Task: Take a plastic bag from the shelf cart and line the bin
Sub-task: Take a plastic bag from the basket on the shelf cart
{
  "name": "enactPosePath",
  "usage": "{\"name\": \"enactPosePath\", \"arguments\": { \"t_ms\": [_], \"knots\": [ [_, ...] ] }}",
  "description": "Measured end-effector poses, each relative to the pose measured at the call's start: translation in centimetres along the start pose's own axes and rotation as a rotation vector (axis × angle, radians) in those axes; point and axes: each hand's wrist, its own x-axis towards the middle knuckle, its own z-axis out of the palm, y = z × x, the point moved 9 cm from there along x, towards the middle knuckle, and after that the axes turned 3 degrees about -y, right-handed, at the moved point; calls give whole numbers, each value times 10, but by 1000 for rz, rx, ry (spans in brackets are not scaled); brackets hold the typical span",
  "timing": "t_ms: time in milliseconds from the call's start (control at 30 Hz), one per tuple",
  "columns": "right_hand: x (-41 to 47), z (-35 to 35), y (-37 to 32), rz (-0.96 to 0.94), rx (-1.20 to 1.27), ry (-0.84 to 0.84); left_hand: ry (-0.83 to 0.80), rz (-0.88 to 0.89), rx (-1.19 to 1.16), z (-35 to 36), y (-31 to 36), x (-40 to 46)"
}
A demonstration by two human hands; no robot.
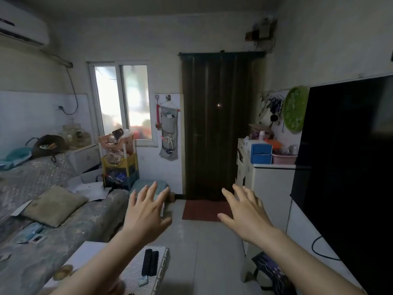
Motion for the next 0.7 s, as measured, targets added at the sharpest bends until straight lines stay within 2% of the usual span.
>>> {"name": "enactPosePath", "arguments": {
  "t_ms": [333,567,700],
  "knots": [
    [121,49,82,18,-50,-17,2,19,76,70,36,120],
    [266,52,148,-77,-92,-29,-7,-79,45,103,65,266],
    [342,58,168,-121,-86,-34,16,-157,19,121,56,324]
  ]
}}
